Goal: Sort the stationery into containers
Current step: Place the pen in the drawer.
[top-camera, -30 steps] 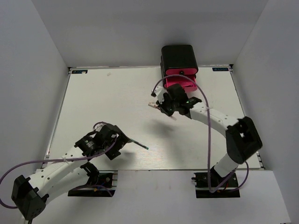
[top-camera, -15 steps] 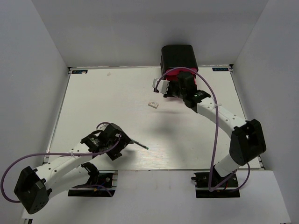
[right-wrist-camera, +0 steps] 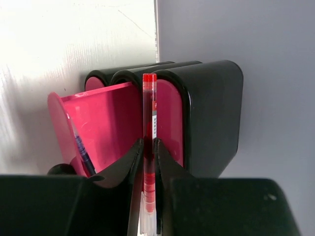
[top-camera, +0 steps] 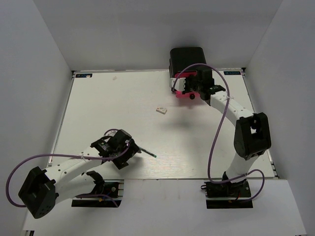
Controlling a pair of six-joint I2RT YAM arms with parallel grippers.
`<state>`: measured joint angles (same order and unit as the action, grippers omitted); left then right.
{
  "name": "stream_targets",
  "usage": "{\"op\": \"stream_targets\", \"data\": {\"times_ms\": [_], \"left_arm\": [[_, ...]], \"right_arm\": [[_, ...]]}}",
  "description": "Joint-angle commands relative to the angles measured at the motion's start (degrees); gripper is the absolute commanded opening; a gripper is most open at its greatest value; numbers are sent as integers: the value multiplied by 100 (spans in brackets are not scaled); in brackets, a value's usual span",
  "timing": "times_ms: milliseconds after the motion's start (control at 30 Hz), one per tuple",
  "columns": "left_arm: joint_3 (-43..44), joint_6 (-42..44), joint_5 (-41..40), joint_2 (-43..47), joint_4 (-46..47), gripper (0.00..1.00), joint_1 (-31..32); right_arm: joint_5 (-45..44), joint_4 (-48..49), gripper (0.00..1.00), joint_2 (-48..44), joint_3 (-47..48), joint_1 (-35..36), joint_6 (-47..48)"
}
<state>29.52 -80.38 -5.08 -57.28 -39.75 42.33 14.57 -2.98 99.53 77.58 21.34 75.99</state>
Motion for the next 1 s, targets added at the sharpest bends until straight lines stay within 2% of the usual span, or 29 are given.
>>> {"op": "stream_targets", "data": {"times_ms": [0,333,533,733,967], "left_arm": [[72,57,7,41,125,99,-23],[19,110,7,-12,230,99,-23],[19,110,7,-12,231,99,-23],[133,110,7,-73,231,99,-23],[291,110,60,-266,291,98,30]], "right_arm": [[362,-158,0,181,336,-130,312],[354,-396,7,691,512,-262,364],[213,-414,30,875,653,-350,285],[151,-343,44,902,636,-447,268],[608,-203,44,226,118,-447,-74]]}}
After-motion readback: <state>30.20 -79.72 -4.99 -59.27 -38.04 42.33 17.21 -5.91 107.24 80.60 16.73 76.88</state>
